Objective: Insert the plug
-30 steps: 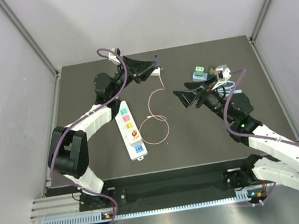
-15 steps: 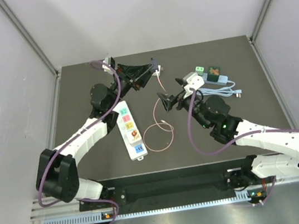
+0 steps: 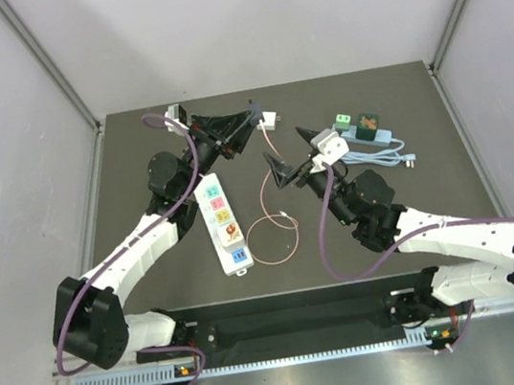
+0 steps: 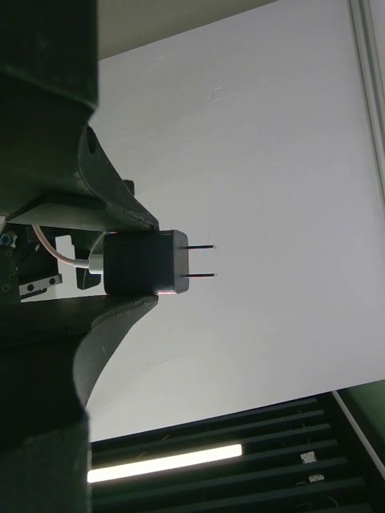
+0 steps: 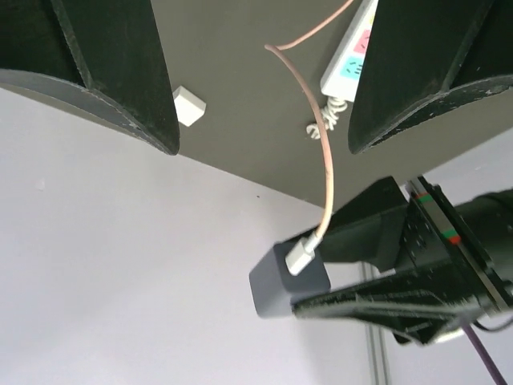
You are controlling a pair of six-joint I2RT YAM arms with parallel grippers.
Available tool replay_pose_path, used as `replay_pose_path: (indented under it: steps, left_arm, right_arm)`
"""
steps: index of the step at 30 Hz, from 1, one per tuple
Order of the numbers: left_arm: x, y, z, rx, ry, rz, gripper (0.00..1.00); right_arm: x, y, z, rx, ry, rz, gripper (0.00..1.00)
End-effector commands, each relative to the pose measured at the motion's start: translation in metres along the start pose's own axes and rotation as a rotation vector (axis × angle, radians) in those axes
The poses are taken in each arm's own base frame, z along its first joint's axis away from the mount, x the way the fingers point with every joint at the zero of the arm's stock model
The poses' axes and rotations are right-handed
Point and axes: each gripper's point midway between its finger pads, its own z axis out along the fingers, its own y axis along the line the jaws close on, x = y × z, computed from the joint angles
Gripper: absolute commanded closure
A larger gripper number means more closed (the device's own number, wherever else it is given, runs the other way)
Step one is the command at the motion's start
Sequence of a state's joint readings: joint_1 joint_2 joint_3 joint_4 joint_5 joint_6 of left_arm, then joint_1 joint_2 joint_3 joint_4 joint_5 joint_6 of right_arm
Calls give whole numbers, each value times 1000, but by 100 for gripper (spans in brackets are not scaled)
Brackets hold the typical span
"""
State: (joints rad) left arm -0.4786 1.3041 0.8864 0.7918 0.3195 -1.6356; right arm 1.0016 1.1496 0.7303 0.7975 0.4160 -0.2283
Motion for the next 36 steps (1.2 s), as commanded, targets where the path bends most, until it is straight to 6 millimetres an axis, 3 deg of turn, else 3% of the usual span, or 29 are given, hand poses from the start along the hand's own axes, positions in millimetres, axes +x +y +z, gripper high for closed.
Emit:
replay_pose_path:
  steps: [1, 9, 20, 28, 34, 35, 36]
  left_arm:
    - [0, -14, -5, 46, -12, 29, 100]
    - [0, -14, -10, 65, -20, -3, 100]
    - [5, -26, -18, 82, -12, -23, 100]
    - [5, -20, -29, 43, -29, -36, 100]
    - [4, -22, -33, 40, -45, -36, 100]
    - [5, -22, -33, 41, -43, -37, 100]
    - [5, -22, -34, 41, -41, -41, 100]
  right_arm:
    - [-60, 2, 4, -15, -156, 56, 15]
    - [-67, 11, 15, -46, -164, 31, 15]
    - [-47, 28, 48, -32, -92, -91, 14]
    - [-35, 36, 57, 27, -67, -199, 19]
    - [-34, 39, 61, 65, -75, -227, 29]
    - [-35, 38, 62, 70, -76, -229, 34]
    - [-35, 41, 62, 62, -75, -233, 51]
